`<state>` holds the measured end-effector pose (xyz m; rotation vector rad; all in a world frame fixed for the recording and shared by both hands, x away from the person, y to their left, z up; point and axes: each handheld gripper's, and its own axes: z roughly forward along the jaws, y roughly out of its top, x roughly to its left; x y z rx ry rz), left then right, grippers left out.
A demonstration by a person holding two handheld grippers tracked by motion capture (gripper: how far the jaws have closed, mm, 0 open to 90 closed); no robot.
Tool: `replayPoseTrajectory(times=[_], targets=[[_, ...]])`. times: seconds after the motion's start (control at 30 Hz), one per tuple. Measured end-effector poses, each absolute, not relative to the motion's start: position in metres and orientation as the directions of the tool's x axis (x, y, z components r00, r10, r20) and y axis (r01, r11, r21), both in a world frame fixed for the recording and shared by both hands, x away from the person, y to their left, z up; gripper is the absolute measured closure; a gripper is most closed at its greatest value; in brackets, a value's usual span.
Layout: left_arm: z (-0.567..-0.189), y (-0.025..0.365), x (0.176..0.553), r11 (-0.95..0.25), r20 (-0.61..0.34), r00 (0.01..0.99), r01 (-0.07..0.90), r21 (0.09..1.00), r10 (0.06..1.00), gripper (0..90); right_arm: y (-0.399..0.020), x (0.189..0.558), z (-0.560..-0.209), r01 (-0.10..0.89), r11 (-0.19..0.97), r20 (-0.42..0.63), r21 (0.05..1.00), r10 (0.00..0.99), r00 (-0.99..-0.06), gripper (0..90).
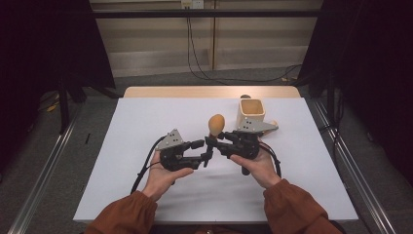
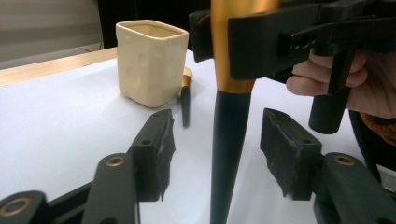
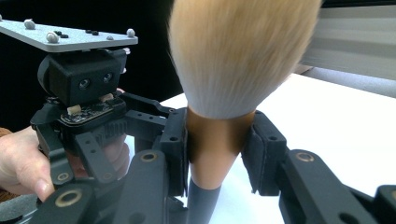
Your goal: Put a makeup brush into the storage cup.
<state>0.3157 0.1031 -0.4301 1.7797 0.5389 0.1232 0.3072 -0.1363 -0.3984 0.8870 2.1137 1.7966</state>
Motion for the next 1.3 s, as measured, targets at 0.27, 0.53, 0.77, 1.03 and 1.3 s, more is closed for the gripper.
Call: replayPoseTrajectory(times=[0.27, 0.53, 0.77, 1.03, 1.3], targets=[[-0.432, 0.106, 0.315, -0.186, -0.189, 0.874, 0.297, 0.936, 0.447, 30.0, -0.14, 0.307, -0.396, 0.289, 0.063, 0.201, 0.955, 0.578, -0.791, 64.3], [-0.43, 0.112, 0.315, -0.185, -0.187, 0.85, 0.311, 0.932, 0.492, 13.3, -0.144, 0.308, -0.396, 0.291, 0.066, 0.199, 0.954, 0.586, -0.786, 64.3], [-0.427, 0.12, 0.314, -0.208, -0.194, 0.826, 0.348, 0.914, 0.529, 6.1, -0.147, 0.306, -0.393, 0.279, 0.074, 0.185, 0.957, 0.587, -0.788, 64.3], [-0.423, 0.134, 0.311, -0.224, -0.164, 0.809, 0.342, 0.913, 0.564, 3.5, -0.156, 0.306, -0.393, 0.281, 0.067, 0.186, 0.957, 0.603, -0.776, 64.3], [-0.423, 0.15, 0.31, -0.197, -0.163, 0.785, 0.341, 0.919, 0.597, 3.5, -0.166, 0.305, -0.391, 0.286, 0.057, 0.189, 0.957, 0.624, -0.758, 64.3]])
